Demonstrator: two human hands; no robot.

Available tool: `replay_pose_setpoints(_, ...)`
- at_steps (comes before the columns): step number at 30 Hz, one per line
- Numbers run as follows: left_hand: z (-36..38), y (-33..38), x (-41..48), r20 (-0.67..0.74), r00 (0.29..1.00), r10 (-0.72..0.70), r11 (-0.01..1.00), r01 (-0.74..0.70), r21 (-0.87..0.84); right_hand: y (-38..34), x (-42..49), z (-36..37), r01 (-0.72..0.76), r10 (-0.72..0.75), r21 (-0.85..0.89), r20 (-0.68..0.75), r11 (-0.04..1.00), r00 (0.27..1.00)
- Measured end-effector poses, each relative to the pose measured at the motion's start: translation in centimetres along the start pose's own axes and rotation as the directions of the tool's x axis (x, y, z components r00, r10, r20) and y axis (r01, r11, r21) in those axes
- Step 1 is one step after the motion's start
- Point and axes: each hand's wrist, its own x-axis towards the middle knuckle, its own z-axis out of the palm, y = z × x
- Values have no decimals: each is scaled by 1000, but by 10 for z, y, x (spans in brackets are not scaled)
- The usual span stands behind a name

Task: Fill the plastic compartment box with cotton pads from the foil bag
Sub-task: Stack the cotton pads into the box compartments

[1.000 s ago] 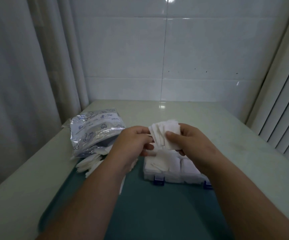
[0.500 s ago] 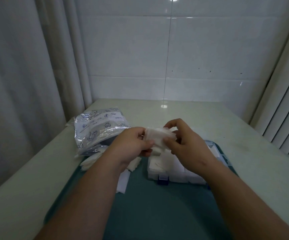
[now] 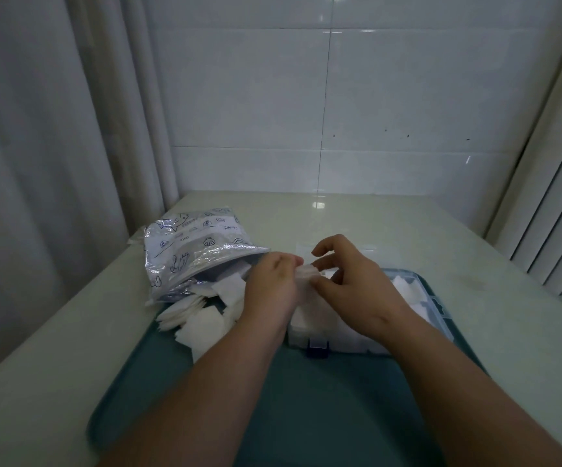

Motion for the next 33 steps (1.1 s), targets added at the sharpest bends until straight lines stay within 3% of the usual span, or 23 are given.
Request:
replay_pose_setpoints(5, 2, -1, 1, -42, 999, 7, 1000, -8, -19, 0, 0, 4, -23, 25, -32, 52, 999, 998)
replay_pose_setpoints(10, 3, -4, 1, -87, 994, 66, 998, -65, 17, 0, 1, 3, -30, 30, -11, -11, 999, 999)
replay_pose_setpoints(14, 3, -2, 0, -66, 996, 60, 998, -60, 2, 2, 1, 4, -38, 40, -38, 44, 999, 998)
replay_pose_setpoints(20, 1, 0, 0, -51, 998, 28, 1000, -28, 5, 3, 2, 3, -18, 17, -26, -28, 999, 999)
replay_pose_setpoints(33, 2, -5, 5, -79, 997, 15, 1000, -17, -20, 1, 1, 3, 55, -58, -194, -9, 979, 998)
